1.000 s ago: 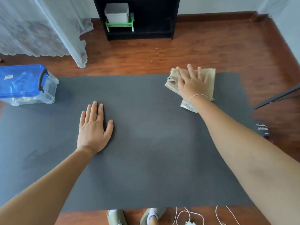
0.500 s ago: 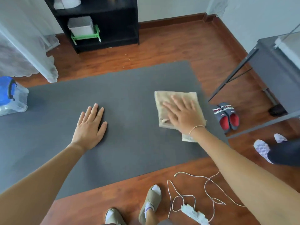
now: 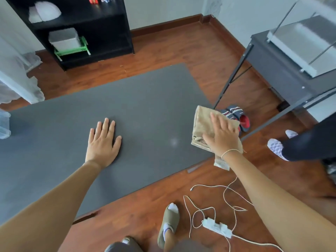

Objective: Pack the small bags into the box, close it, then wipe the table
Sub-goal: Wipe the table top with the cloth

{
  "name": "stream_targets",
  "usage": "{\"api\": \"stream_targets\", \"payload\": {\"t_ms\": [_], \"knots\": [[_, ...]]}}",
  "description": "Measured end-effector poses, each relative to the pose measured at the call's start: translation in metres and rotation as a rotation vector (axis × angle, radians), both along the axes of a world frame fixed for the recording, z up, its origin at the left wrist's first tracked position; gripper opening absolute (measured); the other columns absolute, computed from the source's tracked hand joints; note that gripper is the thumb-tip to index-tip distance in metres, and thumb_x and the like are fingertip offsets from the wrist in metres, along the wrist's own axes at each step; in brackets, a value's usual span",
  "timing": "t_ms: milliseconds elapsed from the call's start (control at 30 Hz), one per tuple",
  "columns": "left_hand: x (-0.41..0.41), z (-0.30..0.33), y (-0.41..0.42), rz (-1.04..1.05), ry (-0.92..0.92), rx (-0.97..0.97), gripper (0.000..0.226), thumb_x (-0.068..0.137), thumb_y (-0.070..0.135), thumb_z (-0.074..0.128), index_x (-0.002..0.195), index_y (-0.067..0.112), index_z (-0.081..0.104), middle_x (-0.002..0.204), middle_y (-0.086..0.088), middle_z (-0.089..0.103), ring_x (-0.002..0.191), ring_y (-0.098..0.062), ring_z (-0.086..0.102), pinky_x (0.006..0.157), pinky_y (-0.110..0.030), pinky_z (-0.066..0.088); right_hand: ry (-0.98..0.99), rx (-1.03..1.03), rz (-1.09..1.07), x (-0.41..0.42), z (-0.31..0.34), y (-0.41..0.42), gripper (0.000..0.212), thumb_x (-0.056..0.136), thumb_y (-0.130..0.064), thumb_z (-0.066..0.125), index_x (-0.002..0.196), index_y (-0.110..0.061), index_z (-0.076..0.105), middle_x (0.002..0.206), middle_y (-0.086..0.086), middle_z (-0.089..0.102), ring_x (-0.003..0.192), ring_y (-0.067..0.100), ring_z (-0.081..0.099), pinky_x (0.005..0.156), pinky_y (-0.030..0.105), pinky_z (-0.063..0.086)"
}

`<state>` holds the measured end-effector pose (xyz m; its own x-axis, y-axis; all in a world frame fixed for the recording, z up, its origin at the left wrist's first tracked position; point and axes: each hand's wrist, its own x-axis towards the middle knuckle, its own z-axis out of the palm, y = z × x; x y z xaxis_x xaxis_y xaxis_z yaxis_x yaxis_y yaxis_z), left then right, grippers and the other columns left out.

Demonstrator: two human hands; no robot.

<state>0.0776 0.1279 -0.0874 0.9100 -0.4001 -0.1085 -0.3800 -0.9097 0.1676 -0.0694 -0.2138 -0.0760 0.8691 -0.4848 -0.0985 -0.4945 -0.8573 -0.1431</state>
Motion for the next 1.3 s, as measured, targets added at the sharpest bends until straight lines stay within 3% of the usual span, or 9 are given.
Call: {"api": "stream_targets", "payload": {"t_ms": [67,133,300,433,633,1000,1100,1167,1300], "knots": [[0.0,0.0,0.0,0.002,0.004,0.004,0.058,0.094,0.04,0.026,0.145,0.016,0.015,0.158,-0.008,0.012,0.145,-0.028,0.005,0.118,-0.044,0.004,-0.033,-0.029,-0.082,0.002,0.0,0.002,0.066,0.08,-0.05,0.036,0.141,-0.027,0.026,0.15,0.001,0.029,0.124,0.033,0.037,0.1,0.047,0.03],[0.0,0.0,-0.001,-0.003,0.014,0.001,0.058,0.094,0.04,0.026,0.145,0.016,0.015,0.158,-0.009,0.011,0.145,-0.028,0.005,0.119,-0.044,0.004,-0.032,-0.098,-0.055,0.008,-0.004,0.014,0.067,0.082,-0.058,0.031,0.14,-0.025,0.029,0.15,-0.001,0.031,0.128,0.031,0.035,0.104,0.05,0.026],[-0.007,0.0,0.018,-0.048,0.031,-0.02,0.057,0.094,0.04,0.026,0.146,0.019,0.014,0.158,-0.005,0.009,0.146,-0.025,0.003,0.119,-0.041,0.002,0.056,-0.098,0.117,0.025,-0.014,0.062,0.072,0.082,-0.065,0.013,0.145,-0.031,0.011,0.158,-0.004,0.012,0.144,0.03,0.01,0.114,0.055,0.012],[-0.017,0.001,0.049,-0.059,0.041,-0.029,0.056,0.095,0.04,0.026,0.146,0.023,0.014,0.159,-0.001,0.009,0.146,-0.022,0.002,0.119,-0.036,-0.001,0.044,-0.044,0.283,0.03,-0.014,0.124,0.07,0.082,-0.067,0.013,0.145,-0.035,0.01,0.159,-0.005,0.01,0.145,0.03,0.006,0.115,0.055,0.007],[-0.028,0.006,0.158,0.149,0.036,-0.075,0.054,0.095,0.037,0.031,0.146,0.023,0.018,0.158,-0.002,0.011,0.146,-0.024,0.004,0.12,-0.039,0.002,0.031,0.004,0.443,0.05,-0.011,0.235,0.072,0.08,-0.066,0.011,0.145,-0.036,0.012,0.158,-0.004,0.012,0.145,0.032,0.005,0.115,0.057,0.002],[-0.067,0.021,0.386,0.521,0.038,-0.199,0.05,0.097,0.028,0.031,0.145,0.02,0.021,0.157,-0.008,0.014,0.146,-0.027,0.008,0.12,-0.041,0.008,0.005,0.128,0.818,0.09,-0.008,0.53,0.069,0.084,-0.061,0.025,0.145,-0.03,0.014,0.158,-0.001,0.013,0.145,0.035,0.001,0.111,0.057,-0.013],[-0.065,0.025,0.397,0.499,0.015,-0.27,0.049,0.097,0.025,0.031,0.144,0.019,0.022,0.157,-0.008,0.015,0.146,-0.026,0.009,0.119,-0.038,0.008,-0.006,0.171,0.848,0.09,-0.008,0.553,0.066,0.088,-0.058,0.028,0.146,-0.032,0.011,0.159,-0.004,0.008,0.146,0.03,-0.001,0.114,0.053,-0.013],[-0.061,0.027,0.386,0.446,0.007,-0.314,0.049,0.097,0.024,0.032,0.144,0.018,0.023,0.157,-0.009,0.016,0.145,-0.026,0.009,0.118,-0.037,0.008,-0.031,0.31,0.824,0.094,-0.003,0.547,0.061,0.092,-0.051,0.031,0.146,-0.03,0.013,0.159,-0.003,0.008,0.146,0.025,0.002,0.116,0.048,-0.009],[-0.052,0.03,0.34,0.309,0.035,-0.369,0.049,0.096,0.026,0.03,0.145,0.018,0.022,0.157,-0.009,0.014,0.146,-0.027,0.007,0.118,-0.037,0.005,-0.199,0.51,0.607,0.102,0.016,0.505,0.047,0.096,-0.029,0.041,0.141,-0.018,0.033,0.155,0.006,0.025,0.144,0.029,0.017,0.118,0.048,0.009]]}}
